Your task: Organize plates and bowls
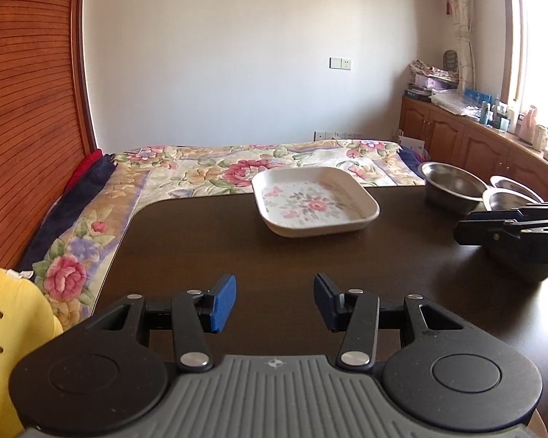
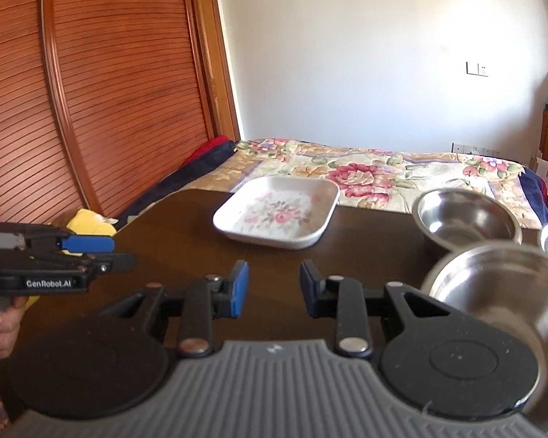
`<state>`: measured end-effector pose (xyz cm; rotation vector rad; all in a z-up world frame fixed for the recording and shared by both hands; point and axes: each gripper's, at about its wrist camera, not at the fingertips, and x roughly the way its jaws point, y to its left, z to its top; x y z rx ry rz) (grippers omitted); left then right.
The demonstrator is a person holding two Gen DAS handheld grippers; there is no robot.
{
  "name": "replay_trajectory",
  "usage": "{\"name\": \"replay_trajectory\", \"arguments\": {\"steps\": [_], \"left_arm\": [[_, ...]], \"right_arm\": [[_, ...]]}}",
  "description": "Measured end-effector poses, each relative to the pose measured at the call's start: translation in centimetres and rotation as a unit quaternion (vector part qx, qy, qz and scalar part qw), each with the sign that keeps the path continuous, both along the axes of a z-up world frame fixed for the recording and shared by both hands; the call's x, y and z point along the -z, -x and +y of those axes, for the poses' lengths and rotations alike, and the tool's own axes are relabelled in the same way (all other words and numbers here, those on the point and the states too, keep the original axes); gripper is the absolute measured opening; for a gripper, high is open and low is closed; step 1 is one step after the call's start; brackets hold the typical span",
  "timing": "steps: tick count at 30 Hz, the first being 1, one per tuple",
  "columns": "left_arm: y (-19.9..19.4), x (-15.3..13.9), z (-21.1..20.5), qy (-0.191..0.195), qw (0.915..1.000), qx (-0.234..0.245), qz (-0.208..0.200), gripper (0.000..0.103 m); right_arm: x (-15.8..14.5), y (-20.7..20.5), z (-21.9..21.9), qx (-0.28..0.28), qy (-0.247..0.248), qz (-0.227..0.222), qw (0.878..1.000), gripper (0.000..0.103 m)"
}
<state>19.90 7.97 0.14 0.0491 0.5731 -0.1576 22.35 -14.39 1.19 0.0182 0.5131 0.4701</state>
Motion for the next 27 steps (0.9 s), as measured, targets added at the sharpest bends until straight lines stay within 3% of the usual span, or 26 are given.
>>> {"name": "replay_trajectory", "arguments": {"steps": [10, 27], "left_arm": [[-5.1, -0.5, 0.7, -0.010, 0.9999, 0.012, 0.006, 0.050], [-12.8, 0.2, 0.6, -0.009, 0.9990, 0.031, 0.029, 0.050]], "right_arm": [[-1.2, -4.9, 2.3, -0.010, 0.055, 0.011, 0.998, 0.040], [-0.5, -12.9, 3.2, 0.031, 0.071, 0.068, 0.995, 0.040]]}}
